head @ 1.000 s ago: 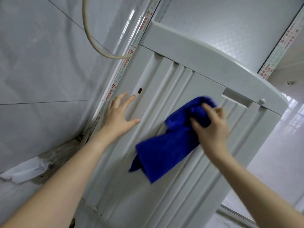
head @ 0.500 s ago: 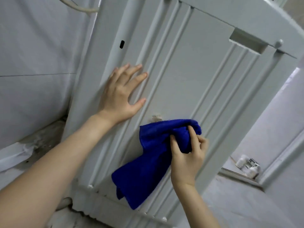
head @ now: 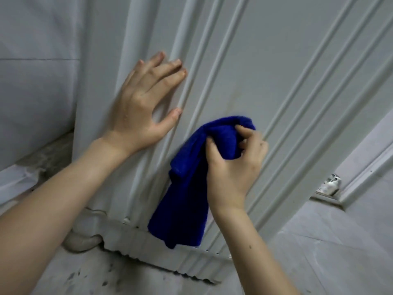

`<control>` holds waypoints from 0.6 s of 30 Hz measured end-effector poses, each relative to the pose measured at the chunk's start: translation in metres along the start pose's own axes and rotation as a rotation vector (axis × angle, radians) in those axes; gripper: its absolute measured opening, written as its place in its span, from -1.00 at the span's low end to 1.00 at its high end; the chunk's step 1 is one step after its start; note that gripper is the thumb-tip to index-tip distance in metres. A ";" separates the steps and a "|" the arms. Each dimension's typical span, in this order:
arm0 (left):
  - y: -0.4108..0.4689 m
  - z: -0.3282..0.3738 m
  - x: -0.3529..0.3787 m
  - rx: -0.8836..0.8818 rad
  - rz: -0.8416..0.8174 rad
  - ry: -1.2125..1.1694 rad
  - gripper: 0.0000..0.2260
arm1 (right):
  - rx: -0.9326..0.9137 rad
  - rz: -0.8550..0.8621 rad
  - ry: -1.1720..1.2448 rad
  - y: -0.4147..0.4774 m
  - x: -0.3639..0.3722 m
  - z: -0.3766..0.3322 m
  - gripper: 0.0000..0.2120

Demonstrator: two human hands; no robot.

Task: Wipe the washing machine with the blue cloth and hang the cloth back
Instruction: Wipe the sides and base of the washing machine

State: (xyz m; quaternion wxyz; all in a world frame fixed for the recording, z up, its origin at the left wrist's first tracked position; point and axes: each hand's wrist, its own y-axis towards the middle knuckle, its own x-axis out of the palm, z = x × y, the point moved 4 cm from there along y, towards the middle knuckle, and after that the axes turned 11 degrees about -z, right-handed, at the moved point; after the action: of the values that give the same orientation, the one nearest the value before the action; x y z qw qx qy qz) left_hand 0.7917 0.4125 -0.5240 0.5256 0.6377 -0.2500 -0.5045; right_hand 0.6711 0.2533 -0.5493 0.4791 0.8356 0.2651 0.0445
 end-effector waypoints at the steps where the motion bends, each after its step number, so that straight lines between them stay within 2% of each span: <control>1: 0.000 -0.002 -0.001 0.004 -0.001 -0.009 -0.52 | -0.015 0.019 -0.016 0.013 0.001 -0.007 -0.62; 3: 0.001 -0.005 -0.001 0.015 0.010 -0.021 -0.53 | -0.004 0.028 -0.029 0.014 0.002 -0.007 -0.65; 6: 0.001 -0.006 0.000 0.015 0.042 -0.059 -0.54 | 0.127 -0.025 -0.081 -0.037 -0.003 0.019 -0.67; 9: 0.002 -0.009 0.001 0.002 0.035 -0.110 -0.53 | 0.228 -0.071 -0.107 -0.072 -0.008 0.041 -0.57; 11: 0.003 -0.011 0.000 0.001 0.010 -0.143 -0.51 | 0.264 -0.071 -0.115 -0.062 -0.006 0.040 -0.56; 16: 0.002 -0.011 -0.007 0.007 -0.087 -0.168 -0.45 | 0.173 -0.062 -0.053 -0.016 -0.010 0.005 -0.61; 18: 0.002 -0.010 -0.012 0.012 -0.125 -0.156 -0.43 | 0.191 -0.108 -0.028 -0.015 -0.016 0.000 -0.61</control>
State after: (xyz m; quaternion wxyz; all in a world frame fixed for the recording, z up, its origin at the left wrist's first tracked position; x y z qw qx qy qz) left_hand 0.7965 0.4259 -0.5184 0.4684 0.6138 -0.2529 -0.5830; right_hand 0.6514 0.2522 -0.5588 0.4027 0.8625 0.3060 -0.0183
